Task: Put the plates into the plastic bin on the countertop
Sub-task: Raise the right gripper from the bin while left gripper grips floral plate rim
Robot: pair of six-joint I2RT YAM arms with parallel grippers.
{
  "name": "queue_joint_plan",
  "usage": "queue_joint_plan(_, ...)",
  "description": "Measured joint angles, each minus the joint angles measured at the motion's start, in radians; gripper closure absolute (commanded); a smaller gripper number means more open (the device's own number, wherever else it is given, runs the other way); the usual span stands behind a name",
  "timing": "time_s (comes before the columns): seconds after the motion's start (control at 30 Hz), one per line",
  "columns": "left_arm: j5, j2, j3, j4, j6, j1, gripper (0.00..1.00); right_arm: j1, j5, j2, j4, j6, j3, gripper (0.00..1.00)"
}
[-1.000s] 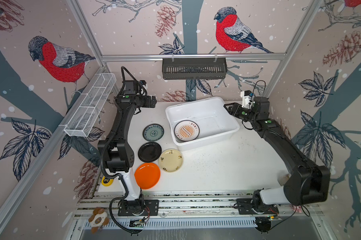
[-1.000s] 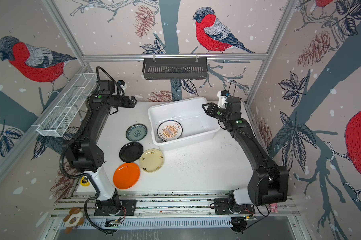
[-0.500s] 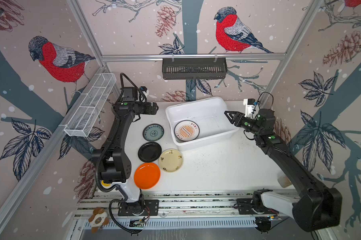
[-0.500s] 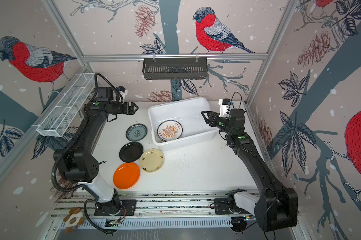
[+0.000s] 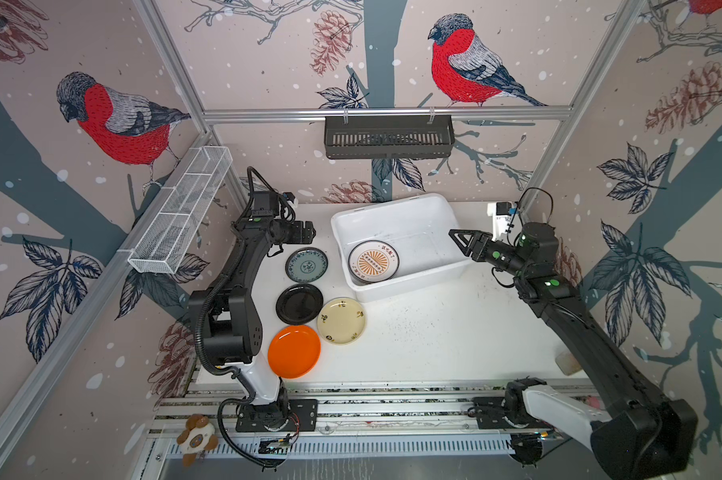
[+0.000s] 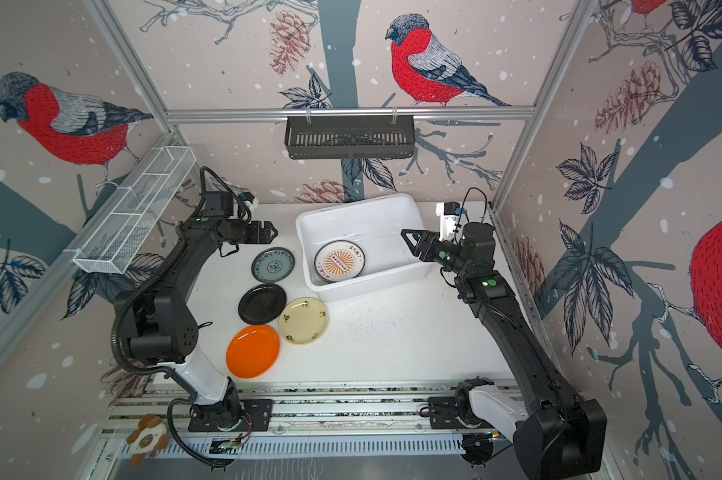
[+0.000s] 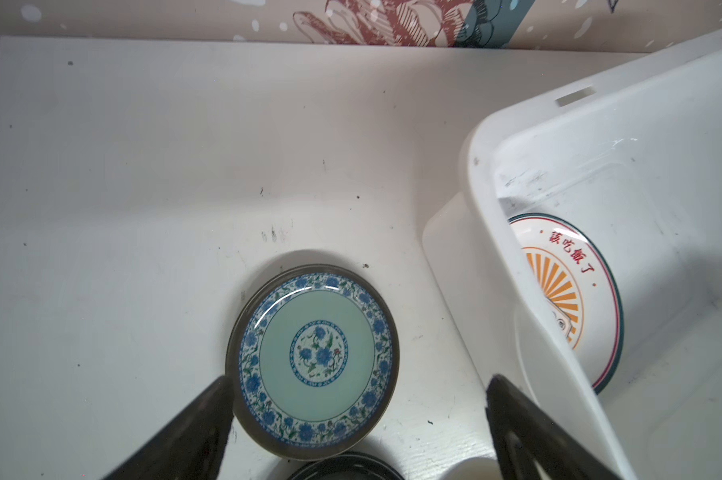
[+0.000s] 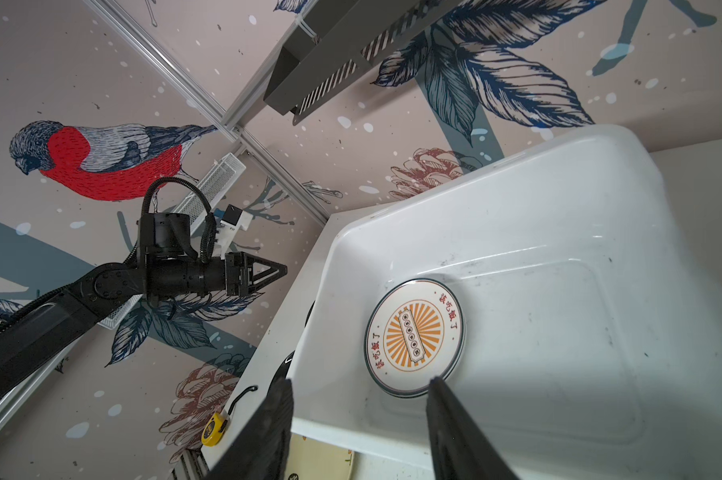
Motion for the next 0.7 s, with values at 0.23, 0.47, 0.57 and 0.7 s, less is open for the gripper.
queue_joint_plan(0.23, 0.034, 0.066, -0.034, 0.009, -0.026, 0.079, 0.09, 0.0, -0.011, 0.013, 0.072, 0.027, -0.066, 0.48)
queue_joint_plan(0.47, 0.076, 0.143, -0.045, 0.008, -0.035, 0.143, 0.22, 0.01, -0.01, 0.018, 0.129, 0.061, -0.077, 0.48)
queue_joint_plan(0.57, 0.088, 0.181, -0.039, 0.006, -0.041, 0.159, 0.23, 0.01, -0.01, 0.018, 0.135, 0.061, -0.084, 0.48)
queue_joint_plan(0.7, 0.111, 0.214, -0.039, 0.003, -0.04, 0.163, 0.27, 0.012, -0.009, 0.03, 0.148, 0.065, -0.091, 0.49)
